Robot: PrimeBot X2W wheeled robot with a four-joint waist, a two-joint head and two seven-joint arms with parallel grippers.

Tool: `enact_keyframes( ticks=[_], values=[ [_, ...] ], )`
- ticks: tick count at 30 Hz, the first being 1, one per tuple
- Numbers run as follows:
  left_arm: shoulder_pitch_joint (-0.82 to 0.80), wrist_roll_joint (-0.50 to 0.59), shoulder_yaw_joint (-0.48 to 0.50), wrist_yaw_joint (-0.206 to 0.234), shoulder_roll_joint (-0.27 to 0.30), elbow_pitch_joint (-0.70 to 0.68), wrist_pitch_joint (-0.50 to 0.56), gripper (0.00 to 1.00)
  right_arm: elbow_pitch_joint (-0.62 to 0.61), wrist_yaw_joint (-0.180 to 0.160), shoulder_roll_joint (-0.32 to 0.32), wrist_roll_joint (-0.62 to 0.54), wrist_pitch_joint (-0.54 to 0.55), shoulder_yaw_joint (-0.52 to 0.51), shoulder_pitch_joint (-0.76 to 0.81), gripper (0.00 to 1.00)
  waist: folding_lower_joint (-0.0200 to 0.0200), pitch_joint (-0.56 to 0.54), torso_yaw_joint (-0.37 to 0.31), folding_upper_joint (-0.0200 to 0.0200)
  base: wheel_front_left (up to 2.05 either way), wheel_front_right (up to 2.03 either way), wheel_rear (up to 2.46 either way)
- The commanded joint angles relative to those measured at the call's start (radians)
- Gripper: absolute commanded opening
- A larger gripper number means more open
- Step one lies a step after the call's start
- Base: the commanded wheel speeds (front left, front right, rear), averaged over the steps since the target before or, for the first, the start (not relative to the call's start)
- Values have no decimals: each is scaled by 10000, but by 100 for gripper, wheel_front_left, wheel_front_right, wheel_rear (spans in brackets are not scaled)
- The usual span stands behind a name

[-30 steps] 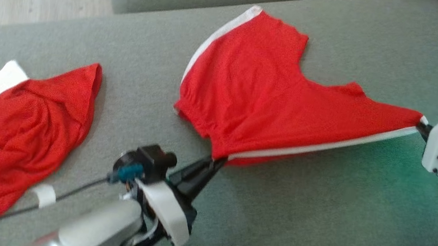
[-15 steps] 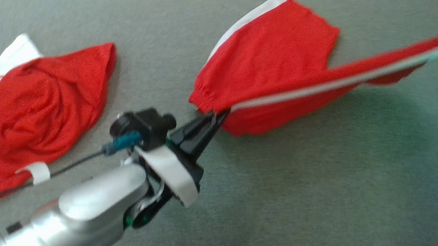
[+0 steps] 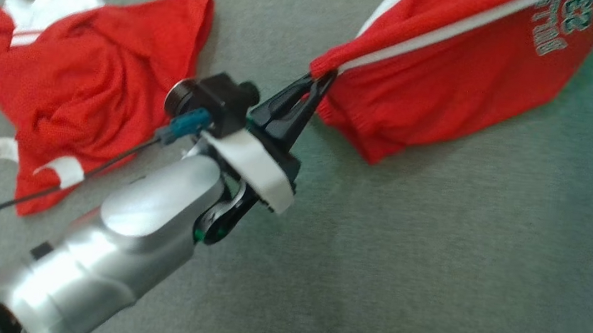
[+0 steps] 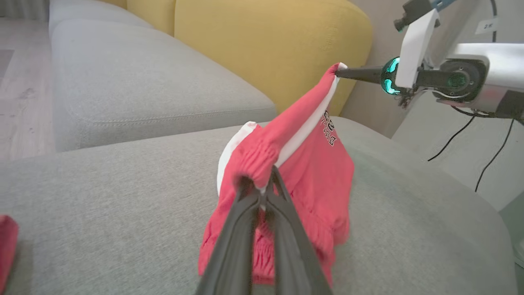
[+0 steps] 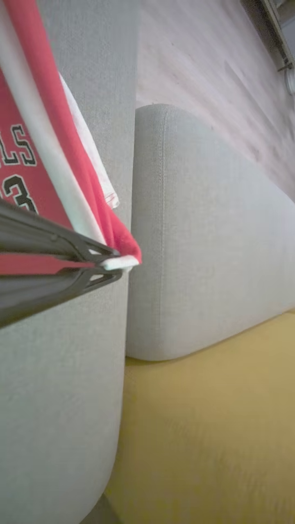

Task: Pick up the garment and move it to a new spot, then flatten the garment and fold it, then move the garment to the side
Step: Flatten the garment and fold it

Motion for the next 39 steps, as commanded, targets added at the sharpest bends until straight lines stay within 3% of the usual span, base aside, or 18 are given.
enact_keyframes(
  ticks=[1, 15, 16, 17, 18, 20, 30, 39],
  values=[
    [-487, 84, 398, -95, 29, -89, -92, 0, -39, 29, 12, -180, -143, 28, -408, 0, -4, 600, 568, 0, 0, 0, 0],
    [-1155, 261, 260, -658, -1115, 988, -382, 0, 2213, 29, 270, -1232, -974, -330, -1925, 0, -4, 1311, 1508, 0, 0, 0, 0],
    [-1156, 265, 240, -700, -1166, 1059, -397, 0, 2310, 29, 272, -1274, -1016, -349, -1968, 12, -4, 1324, 1540, 0, 0, 0, 0],
    [-1152, 261, 203, -747, -1211, 1138, -395, 0, 2394, 29, 269, -1350, -1085, -347, -2000, 100, -4, 1341, 1565, 0, 0, 0, 0],
    [-1144, 236, 159, -797, -1257, 1226, -363, 0, 2475, 29, 266, -1408, -1149, -372, -2029, 100, -4, 1357, 1587, 0, 0, 0, 0],
    [-1162, 235, 150, -805, -1330, 1386, -378, 100, 2582, 29, 275, -1486, -1350, -445, -2078, 100, -4, 1368, 1613, 0, 0, 0, 0],
    [-993, 390, 671, -539, -1222, 1700, -603, 100, 2853, 29, 504, -1204, -2027, -1124, -1792, 100, -4, 674, 1241, 0, 0, 0, 0],
    [-109, 1327, 2440, 618, -409, 660, -651, 100, 1243, 29, 1143, 296, -3464, -829, -374, 100, -4, -649, 439, 0, 0, 0, 0]
  ],
)
